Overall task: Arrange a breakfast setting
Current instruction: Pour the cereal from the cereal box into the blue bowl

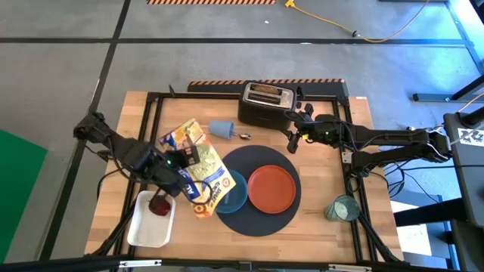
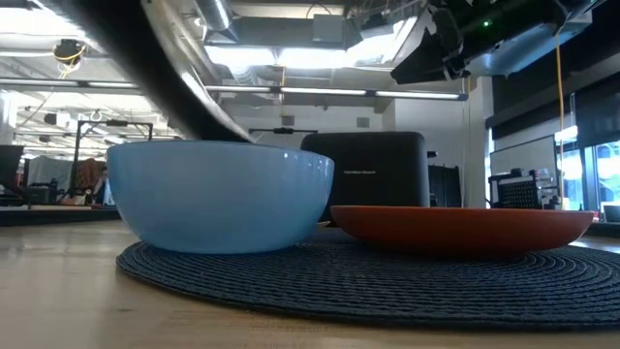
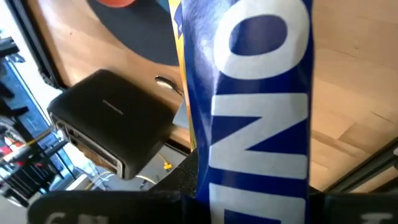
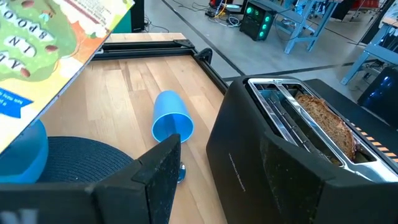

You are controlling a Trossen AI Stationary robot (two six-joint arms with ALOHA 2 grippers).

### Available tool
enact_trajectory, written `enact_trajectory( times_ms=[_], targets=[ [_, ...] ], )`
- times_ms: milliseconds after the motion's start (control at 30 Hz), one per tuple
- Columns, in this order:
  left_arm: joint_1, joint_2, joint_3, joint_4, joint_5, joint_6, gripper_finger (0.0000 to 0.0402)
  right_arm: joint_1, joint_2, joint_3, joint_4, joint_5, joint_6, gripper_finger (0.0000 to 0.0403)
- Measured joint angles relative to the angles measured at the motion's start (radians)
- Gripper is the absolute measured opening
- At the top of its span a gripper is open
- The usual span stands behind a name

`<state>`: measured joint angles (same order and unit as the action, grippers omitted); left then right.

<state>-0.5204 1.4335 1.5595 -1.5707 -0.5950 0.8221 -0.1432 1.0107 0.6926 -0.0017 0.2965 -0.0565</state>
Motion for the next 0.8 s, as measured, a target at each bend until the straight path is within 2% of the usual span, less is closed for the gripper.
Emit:
enact_trajectory(
  times_ms=[500, 800],
  targets=[
    [-0.013, 0.017, -0.001, 0.0, -0.046, 0.021, 0.0059, 0.0, 0.0, 0.0, 0.0, 0.002, 0.0, 0.0211],
    [-0.024, -0.004, -0.001, 0.0, -0.023, -0.062, 0.0059, 0.0, 0.0, 0.0, -0.003, 0.002, -0.001, 0.0211]
  ],
)
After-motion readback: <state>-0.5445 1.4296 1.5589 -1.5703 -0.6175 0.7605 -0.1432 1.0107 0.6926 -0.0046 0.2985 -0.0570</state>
